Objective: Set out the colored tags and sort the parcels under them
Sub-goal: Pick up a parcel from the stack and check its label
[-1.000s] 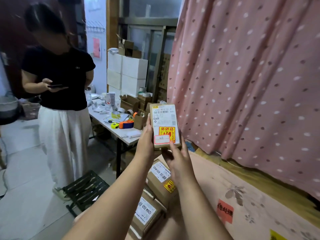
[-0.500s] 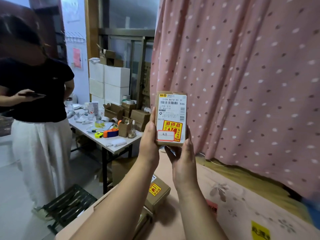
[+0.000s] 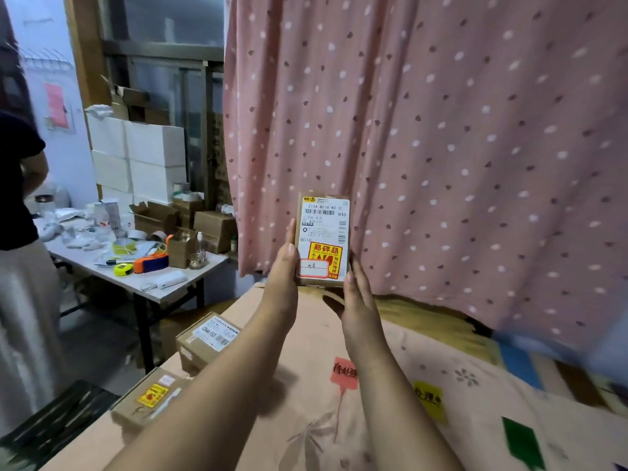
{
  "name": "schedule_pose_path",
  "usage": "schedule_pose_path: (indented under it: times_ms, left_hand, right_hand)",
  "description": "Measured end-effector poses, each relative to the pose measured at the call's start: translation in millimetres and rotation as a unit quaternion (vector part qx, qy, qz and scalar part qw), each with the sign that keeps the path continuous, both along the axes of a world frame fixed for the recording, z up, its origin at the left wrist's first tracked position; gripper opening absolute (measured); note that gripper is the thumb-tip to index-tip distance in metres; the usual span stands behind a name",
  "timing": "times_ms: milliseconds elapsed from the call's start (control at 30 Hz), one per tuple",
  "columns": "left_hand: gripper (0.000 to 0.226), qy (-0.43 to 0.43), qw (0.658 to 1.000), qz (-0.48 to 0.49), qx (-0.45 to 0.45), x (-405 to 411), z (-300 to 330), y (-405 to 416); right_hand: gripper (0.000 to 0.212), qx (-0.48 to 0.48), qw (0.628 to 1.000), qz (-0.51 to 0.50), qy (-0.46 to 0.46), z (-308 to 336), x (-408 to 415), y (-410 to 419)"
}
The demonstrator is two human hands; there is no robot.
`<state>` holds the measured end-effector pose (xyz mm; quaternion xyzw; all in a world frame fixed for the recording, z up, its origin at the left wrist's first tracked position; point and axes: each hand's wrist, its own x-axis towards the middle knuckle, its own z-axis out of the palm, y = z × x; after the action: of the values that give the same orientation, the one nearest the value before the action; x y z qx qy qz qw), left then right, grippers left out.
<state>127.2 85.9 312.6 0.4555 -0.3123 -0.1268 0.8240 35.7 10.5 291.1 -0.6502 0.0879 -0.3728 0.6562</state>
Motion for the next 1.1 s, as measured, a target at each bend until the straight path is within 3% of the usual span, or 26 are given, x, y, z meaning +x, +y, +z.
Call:
schedule_pose_path:
  times_ms: [67,567,833,1100]
  left_hand:
    - [0.046,-0.006,1.000,-0.018,0.019,-19.1,-3.4,-16.6]
    - [0.037,-0.040,0.975,-0.211,0.056,-159.0,-9.4,-127.3]
    - [0.046,-0.110,0.923,-0.358,0.086,-207.2,-8.5,-146.3]
    - [0.053,-0.142,0.869,-0.467,0.080,-278.2,-10.6,-128.6]
  right_hand:
    - [0.037,0.005,1.000,-0.013,0.017,-4.4,-23.8,-16.9]
    - [0.039,0.006,0.965,-0.257,0.046,-6.2,-187.9,-83.3]
    - [0.043,0.034,0.917,-0.394,0.052,-4.8,-246.6,-63.8]
    - [0.048,0.002,0.865,-0.498,0.065,-7.5,-317.8,-15.9]
